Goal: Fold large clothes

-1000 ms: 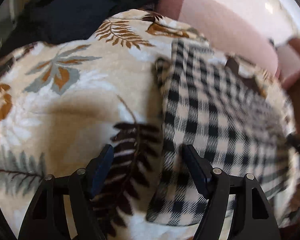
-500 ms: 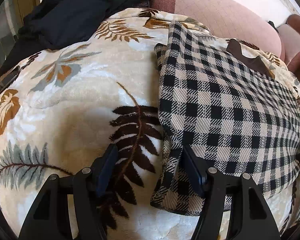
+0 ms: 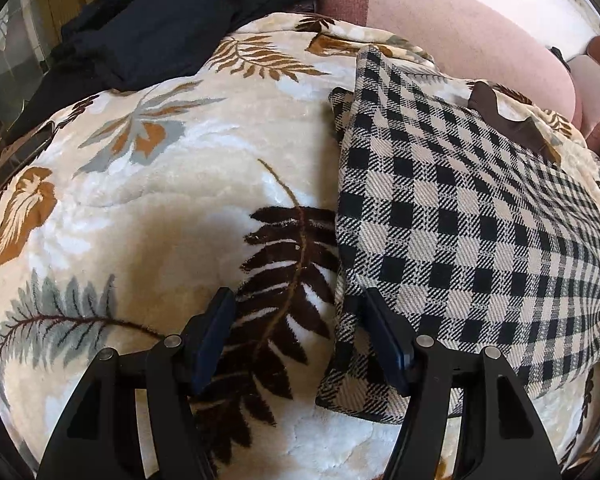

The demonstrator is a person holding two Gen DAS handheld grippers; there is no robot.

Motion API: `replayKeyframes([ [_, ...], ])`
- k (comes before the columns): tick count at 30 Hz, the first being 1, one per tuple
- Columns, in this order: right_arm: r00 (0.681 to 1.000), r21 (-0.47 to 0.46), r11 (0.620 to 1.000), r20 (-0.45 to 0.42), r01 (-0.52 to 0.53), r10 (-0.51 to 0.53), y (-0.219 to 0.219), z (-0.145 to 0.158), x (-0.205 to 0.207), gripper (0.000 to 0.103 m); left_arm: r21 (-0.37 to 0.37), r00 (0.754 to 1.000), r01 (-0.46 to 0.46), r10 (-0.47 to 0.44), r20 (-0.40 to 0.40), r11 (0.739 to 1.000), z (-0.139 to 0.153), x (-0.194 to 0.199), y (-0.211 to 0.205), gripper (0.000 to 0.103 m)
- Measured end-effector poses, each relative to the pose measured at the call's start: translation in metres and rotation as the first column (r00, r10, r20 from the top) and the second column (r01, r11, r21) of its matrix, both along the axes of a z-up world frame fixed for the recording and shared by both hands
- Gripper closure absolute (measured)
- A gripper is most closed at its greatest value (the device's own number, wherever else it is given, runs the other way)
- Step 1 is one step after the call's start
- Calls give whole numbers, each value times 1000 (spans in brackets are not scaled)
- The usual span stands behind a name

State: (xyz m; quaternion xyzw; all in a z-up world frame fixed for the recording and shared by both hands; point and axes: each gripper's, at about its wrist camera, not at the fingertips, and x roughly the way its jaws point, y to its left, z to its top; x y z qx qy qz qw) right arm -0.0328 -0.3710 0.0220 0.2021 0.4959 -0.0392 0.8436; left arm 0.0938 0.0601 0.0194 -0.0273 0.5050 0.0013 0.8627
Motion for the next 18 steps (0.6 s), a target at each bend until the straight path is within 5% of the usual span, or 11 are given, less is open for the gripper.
replayKeyframes([
  [1, 1000, -30, 999, -12, -18, 18, 6, -1, 1, 55, 2, 1000, 0, 0, -1, 1000, 0, 0, 0, 37],
  [2, 999, -44, 998, -20, -39, 38, 11, -2, 1, 82, 3, 1000, -1, 1, -3, 1000, 0, 1, 0, 37],
  [5, 999, -82, 996, -13, -45, 44, 8, 11, -5, 88, 0, 1000, 0, 0, -11, 1000, -1, 2, 1, 37],
  [11, 998, -121, 992, -60, -17, 9, 3, 7, -2, 87, 13, 1000, 5, -5, -7, 1000, -1, 3, 1, 37],
  [14, 998, -125, 992, -53, 28, -35, -6, 14, -8, 78, 22, 1000, -3, 3, -3, 1000, 7, 1, 3, 40],
  [18, 981, -82, 979, 60, 187, -183, -40, 35, -19, 69, 115, 990, -37, 21, 141, 993, 44, -14, -1, 42],
])
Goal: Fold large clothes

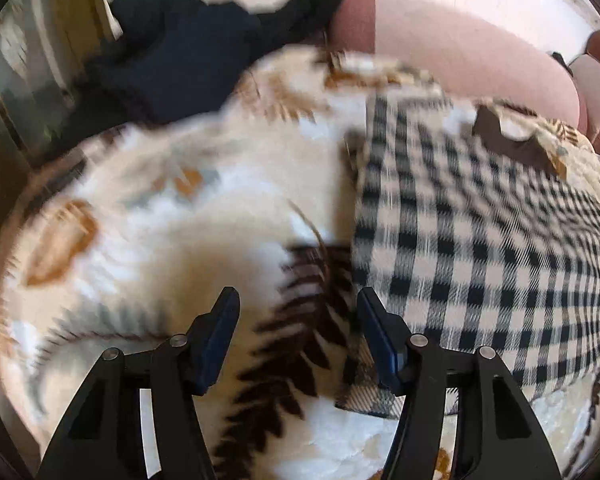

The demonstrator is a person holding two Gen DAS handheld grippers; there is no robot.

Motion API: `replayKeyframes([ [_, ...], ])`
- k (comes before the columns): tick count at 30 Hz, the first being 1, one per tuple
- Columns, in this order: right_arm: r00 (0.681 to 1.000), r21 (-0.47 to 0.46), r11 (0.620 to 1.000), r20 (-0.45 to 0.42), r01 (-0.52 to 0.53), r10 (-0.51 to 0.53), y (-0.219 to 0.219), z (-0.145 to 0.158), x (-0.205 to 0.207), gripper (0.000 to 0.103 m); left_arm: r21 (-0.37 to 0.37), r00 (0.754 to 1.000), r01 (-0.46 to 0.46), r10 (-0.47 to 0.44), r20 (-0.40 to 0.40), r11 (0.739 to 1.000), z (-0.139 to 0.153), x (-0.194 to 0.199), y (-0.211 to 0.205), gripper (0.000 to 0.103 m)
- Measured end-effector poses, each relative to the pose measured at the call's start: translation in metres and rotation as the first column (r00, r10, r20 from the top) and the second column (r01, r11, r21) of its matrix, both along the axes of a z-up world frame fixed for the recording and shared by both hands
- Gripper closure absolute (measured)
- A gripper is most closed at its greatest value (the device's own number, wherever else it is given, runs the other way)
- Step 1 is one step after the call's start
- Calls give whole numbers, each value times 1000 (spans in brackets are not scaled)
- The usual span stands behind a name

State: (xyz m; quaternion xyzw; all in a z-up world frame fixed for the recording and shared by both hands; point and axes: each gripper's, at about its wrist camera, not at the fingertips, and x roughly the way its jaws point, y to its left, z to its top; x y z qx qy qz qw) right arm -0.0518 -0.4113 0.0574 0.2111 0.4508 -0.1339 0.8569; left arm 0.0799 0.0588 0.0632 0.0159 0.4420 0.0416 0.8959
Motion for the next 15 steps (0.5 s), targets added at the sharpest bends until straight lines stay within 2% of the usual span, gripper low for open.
replayKeyframes([
  [2, 996, 14, 1000, 91, 20, -21, -4, 12, -2, 67, -2, 999, 13, -13, 50, 1000, 12, -3, -7, 42],
  [3, 987, 47, 999, 157, 11, -19, -2, 20, -1, 66, -40, 997, 39, -37, 68, 998, 18, -2, -13, 42],
  [5, 968, 125, 991, 249, -56, 24, 10, 26, 13, 66, -112, 994, 88, -81, 69, 990, 21, 3, -28, 42],
  [7, 955, 188, 971, 280, -151, 94, 31, 26, 40, 66, -148, 992, 124, -120, 40, 981, 18, 13, -44, 42],
  [10, 931, 255, 920, 290, -298, 221, 77, 21, 94, 66, -209, 988, 151, -150, 23, 966, 10, 31, -66, 42],
  [13, 906, 337, 855, 298, -395, 301, 118, 12, 143, 66, -225, 986, 167, -165, 26, 960, 2, 50, -83, 42],
  [15, 901, 445, 788, 296, -425, 319, 139, -4, 169, 66, -211, 985, 171, -171, 14, 963, -6, 64, -88, 42],
])
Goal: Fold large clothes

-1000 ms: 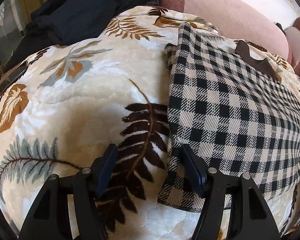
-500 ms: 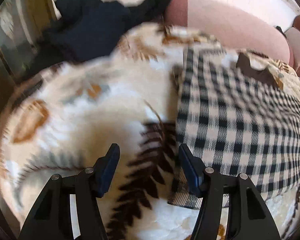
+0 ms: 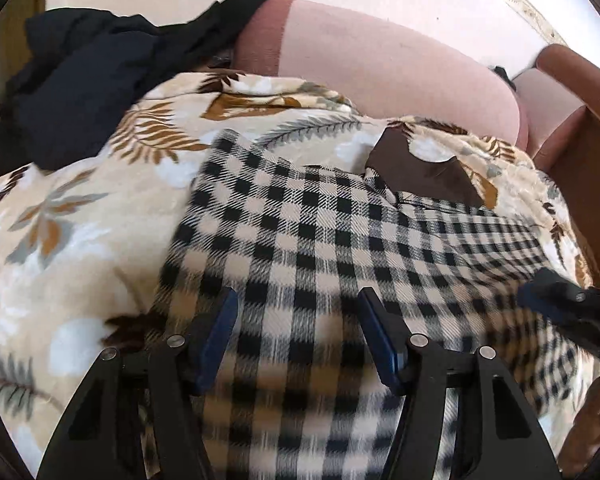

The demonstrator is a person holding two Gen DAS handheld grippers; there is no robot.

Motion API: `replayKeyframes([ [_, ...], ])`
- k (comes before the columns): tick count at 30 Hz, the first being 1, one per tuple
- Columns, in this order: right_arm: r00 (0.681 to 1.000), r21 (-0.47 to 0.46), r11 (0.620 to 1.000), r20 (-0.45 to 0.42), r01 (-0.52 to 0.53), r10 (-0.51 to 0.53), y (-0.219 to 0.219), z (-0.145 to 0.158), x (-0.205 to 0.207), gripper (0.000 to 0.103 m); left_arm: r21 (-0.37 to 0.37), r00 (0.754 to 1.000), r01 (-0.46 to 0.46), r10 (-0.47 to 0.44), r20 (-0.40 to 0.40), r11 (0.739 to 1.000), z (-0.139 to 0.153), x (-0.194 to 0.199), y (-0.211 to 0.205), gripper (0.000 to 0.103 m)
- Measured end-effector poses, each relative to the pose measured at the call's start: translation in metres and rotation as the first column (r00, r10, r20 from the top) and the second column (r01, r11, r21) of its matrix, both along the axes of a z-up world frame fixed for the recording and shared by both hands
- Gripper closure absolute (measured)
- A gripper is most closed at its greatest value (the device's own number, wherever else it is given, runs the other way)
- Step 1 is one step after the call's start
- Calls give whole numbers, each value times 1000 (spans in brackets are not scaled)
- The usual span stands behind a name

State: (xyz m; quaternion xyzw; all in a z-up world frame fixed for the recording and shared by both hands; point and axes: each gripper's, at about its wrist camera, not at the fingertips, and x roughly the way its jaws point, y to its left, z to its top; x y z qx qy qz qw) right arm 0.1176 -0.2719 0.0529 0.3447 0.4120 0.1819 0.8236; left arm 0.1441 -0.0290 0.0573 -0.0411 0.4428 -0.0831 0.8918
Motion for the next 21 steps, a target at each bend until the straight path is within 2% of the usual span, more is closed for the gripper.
replayKeyframes([
  [2, 997, 65, 997, -62, -38, 42, 15, -23, 20, 66, 38, 1000, -19, 19, -2, 999, -9, 10, 0, 42],
  [4, 993, 69, 997, -113, -28, 35, 13, -45, 33, 69, 44, 999, -33, 34, -15, 998, -14, 19, 7, 42],
  [5, 991, 46, 999, -131, -8, 14, 7, -54, 37, 79, 46, 999, -42, 43, -20, 998, -15, 21, 11, 41],
  [6, 989, 11, 999, -147, 32, -30, -4, -61, 40, 102, 49, 998, -61, 63, -24, 997, -16, 26, 17, 41],
  [7, 985, -4, 998, -157, 71, -70, -17, -65, 42, 103, 49, 996, -85, 87, -32, 995, -18, 30, 23, 41],
  [9, 969, 25, 981, -166, 191, -184, -51, -70, 41, 103, 13, 989, -127, 127, -70, 992, -24, 39, 39, 43],
  [10, 959, 30, 970, -163, 241, -233, -65, -68, 38, 103, 16, 984, -161, 161, -80, 987, -28, 42, 48, 41],
  [11, 945, -12, 957, -157, 289, -288, -78, -64, 36, 103, 32, 977, -197, 199, -78, 980, -30, 43, 56, 41],
  [13, 910, -95, 920, -137, 381, -391, -105, -59, 28, 103, 28, 960, -264, 266, -91, 964, -34, 48, 79, 41],
  [16, 840, -57, 854, -162, 517, -519, -152, -62, 10, 103, -61, 943, -315, 305, -134, 947, -33, 50, 108, 41],
  [18, 792, -48, 807, -170, 588, -587, -173, -57, -7, 102, -30, 936, -338, 332, -118, 941, -27, 47, 114, 42],
  [19, 779, -51, 794, -167, 606, -605, -181, -52, -12, 100, 12, 930, -358, 357, -92, 934, -23, 45, 117, 42],
  [21, 757, -60, 769, -145, 636, -638, -192, -39, -26, 93, 21, 924, -376, 377, -66, 926, -15, 39, 124, 42],
])
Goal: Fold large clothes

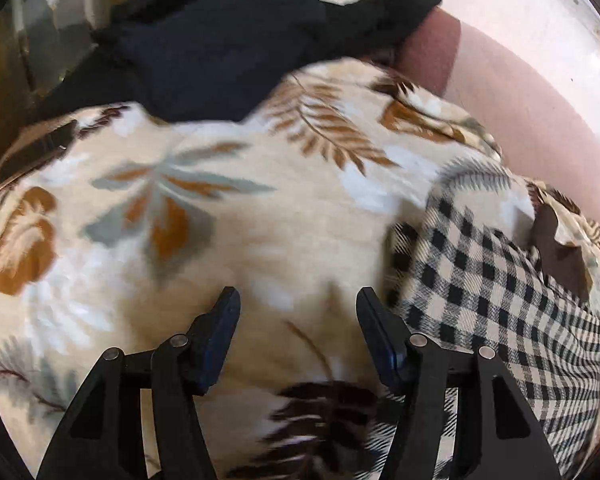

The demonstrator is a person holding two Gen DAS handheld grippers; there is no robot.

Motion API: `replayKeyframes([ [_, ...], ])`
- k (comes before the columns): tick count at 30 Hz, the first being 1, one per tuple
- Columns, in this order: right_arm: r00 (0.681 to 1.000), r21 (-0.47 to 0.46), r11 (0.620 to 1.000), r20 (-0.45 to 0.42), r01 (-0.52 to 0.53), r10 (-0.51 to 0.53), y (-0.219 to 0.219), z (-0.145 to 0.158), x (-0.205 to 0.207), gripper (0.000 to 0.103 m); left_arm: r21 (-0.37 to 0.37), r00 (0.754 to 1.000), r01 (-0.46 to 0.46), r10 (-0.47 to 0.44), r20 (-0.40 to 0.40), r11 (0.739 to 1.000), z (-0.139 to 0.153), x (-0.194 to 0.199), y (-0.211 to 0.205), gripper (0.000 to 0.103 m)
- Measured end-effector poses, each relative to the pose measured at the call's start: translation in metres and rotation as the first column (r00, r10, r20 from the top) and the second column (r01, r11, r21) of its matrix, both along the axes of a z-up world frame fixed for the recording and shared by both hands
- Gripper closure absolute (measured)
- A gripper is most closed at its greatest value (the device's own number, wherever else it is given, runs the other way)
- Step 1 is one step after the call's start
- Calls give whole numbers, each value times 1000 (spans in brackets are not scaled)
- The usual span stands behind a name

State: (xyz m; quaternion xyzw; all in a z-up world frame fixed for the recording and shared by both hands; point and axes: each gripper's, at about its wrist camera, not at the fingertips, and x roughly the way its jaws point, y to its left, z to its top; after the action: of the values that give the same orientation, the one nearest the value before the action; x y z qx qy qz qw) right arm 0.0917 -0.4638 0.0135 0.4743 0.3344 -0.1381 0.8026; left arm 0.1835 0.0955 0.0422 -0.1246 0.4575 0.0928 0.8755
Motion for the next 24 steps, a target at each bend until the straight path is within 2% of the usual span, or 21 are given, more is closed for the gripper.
replayKeyframes([
  [4, 1000, -54, 998, 19, -20, 21, -3, 19, -12, 78, -42, 1000, 9, -8, 26, 999, 10, -14, 15, 42],
  [7, 996, -136, 987, 9, -84, 86, 13, 35, -15, 77, -19, 998, 40, -40, 42, 999, 15, -30, 16, 42],
  [11, 975, -235, 946, -31, -222, 221, 53, 44, -21, 75, 59, 997, 78, -80, 23, 995, 14, -48, 10, 38],
  [14, 948, -277, 907, -46, -316, 316, 85, 46, -31, 75, 30, 994, 109, -109, -18, 994, 6, -59, 11, 38],
  [16, 918, -308, 868, -49, -389, 393, 114, 50, -32, 75, 0, 993, 113, -112, -29, 994, 2, -65, 15, 38],
  [20, 834, -364, 766, -60, -530, 549, 181, 57, -32, 72, -86, 993, 109, -112, -28, 990, 0, -71, 24, 38],
  [23, 746, -418, 656, -86, -629, 661, 239, 56, -38, 65, -177, 994, 105, -108, -10, 979, 2, -68, 32, 38],
  [24, 705, -449, 599, -103, -663, 702, 265, 55, -41, 62, -200, 994, 104, -108, -6, 974, 2, -66, 32, 37],
])
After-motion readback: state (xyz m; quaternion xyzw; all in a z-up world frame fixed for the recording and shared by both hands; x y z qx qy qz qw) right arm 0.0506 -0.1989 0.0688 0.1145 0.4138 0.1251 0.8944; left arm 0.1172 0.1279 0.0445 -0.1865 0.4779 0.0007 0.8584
